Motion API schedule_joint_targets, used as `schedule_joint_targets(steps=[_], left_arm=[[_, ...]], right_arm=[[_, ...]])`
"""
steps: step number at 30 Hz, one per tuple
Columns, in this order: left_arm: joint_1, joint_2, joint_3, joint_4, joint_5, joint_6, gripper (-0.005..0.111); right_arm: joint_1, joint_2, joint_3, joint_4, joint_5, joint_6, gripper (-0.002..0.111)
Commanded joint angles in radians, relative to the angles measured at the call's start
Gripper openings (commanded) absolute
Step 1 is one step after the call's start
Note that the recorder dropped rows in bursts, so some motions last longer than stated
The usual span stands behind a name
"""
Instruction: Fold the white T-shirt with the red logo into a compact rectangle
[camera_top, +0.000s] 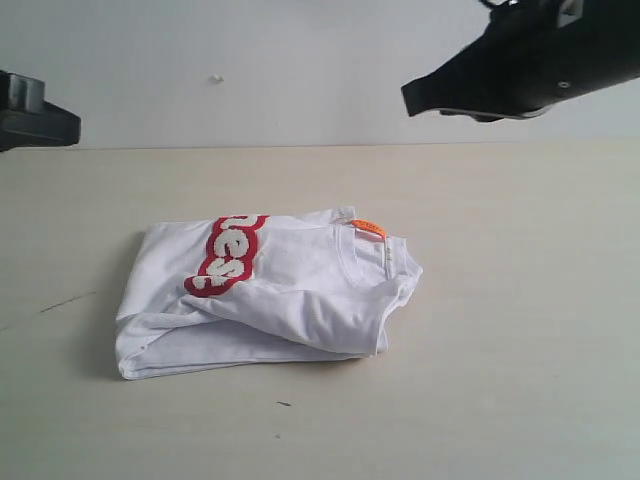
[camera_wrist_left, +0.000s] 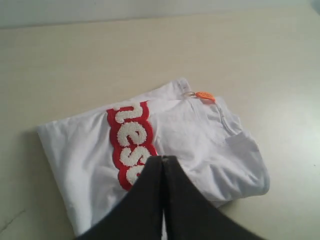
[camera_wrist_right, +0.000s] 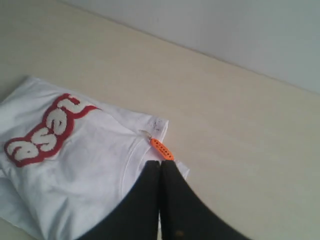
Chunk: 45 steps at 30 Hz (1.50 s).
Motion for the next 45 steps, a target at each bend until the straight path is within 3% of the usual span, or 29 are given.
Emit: schedule_joint_targets(steps=[1,10,18,25,45], left_arm=[[0.003,-0.222,0.148,-0.021,-0.060,0.008,0.000],[0.003,-0.699,0.415,-0.029,-0.119,0.003,0.000],[0.003,-0.948,0.544,-0.025,-0.119,-0.023,0.000],[0.003,-1.030,0.626,-0.032,-0.127,-0.021,0.000],[0.003,-1.043,0.628,-0.025,-0.127,-0.021,0.000]], right_arm=[[-0.005,-0.183,0.134,-0.008,-0.081,-0.007,0.000],[-0.005,-0.549,0.375,-0.007,-0.162,-0.007,0.000],[-0.005,-0.815,0.540,-0.007,-0.214,-0.008,0.000],[-0.005,-0.945,0.583,-0.008,-0.203,-0.011,0.000],[-0.005,-0.972,0.583,-0.005,-0.188,-0.008,0.000]])
